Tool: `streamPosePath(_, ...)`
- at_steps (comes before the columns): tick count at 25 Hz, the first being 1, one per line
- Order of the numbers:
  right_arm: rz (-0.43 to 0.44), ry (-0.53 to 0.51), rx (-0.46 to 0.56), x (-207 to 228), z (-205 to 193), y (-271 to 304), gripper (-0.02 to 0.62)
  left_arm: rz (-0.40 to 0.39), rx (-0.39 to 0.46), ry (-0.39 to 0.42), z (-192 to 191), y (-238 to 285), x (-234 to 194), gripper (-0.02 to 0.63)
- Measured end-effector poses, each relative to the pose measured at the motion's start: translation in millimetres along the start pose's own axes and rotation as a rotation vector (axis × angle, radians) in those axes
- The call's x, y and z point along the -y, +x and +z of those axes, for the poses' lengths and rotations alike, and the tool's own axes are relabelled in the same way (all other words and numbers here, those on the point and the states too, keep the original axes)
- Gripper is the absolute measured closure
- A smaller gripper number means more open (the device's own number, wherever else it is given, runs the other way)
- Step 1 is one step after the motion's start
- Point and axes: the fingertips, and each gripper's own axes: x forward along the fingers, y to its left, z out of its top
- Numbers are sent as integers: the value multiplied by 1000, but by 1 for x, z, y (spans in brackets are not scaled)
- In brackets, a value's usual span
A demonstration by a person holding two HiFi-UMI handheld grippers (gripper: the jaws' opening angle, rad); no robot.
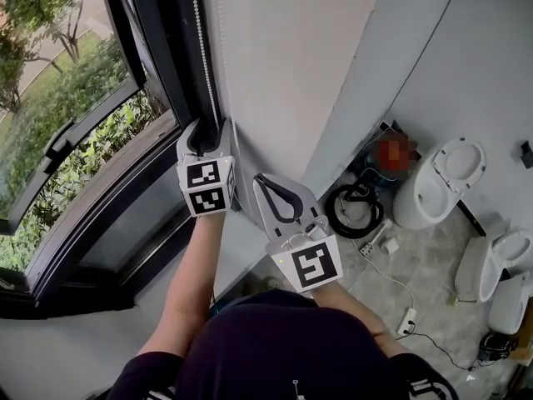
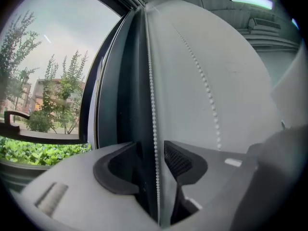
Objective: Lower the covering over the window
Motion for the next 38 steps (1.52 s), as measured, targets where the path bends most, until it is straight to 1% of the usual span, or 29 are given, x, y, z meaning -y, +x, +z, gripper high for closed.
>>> streamPosePath(3,0,-4,8,2,3,-3,581,70,-1,8,0,2,-6,438)
streamPosePath(4,1,-4,9,3,3,-4,581,91,-1,8,-1,1,-9,453)
streamPosePath(5,2,-3,9,3,3,-5,581,105,3,4,-1,0,-12,506)
streamPosePath(6,4,-1,9,4,3,-6,581,108,10,-3,0,-1,-14,531)
streamPosePath(7,6,0,9,4,2,-7,581,100,15,-9,0,-2,-14,535)
streamPosePath(10,19,5,14,6,1,-9,581,61,14,-17,1,-9,-12,588)
streamPosePath(12,33,13,21,5,1,-10,581,30,14,-5,1,-19,-6,589)
streamPosePath(14,49,22,31,4,2,-11,581,-30,21,-3,2,-32,8,589)
streamPosePath(16,67,42,43,3,4,-13,581,-102,30,-33,3,-50,25,589)
streamPosePath(19,106,113,63,4,8,-19,581,-172,30,-58,6,-81,49,589)
streamPosePath(21,146,160,80,5,13,-24,581,-200,32,-50,10,-102,64,589)
streamPosePath(23,204,191,92,5,18,-28,581,-210,41,-38,13,-121,75,589)
streamPosePath(27,372,213,93,-9,25,-34,581,-254,59,-47,15,-149,96,589)
streamPosePath(30,484,250,74,-20,28,-36,580,-311,47,-44,12,-167,111,589)
streamPosePath(32,548,271,63,-26,33,-38,580,-353,55,-69,14,-178,119,589)
streamPosePath(35,609,306,61,-32,42,-44,575,-413,53,-96,14,-194,132,589)
streamPosePath(38,632,339,76,-36,53,-51,577,-477,46,-98,17,-206,147,589)
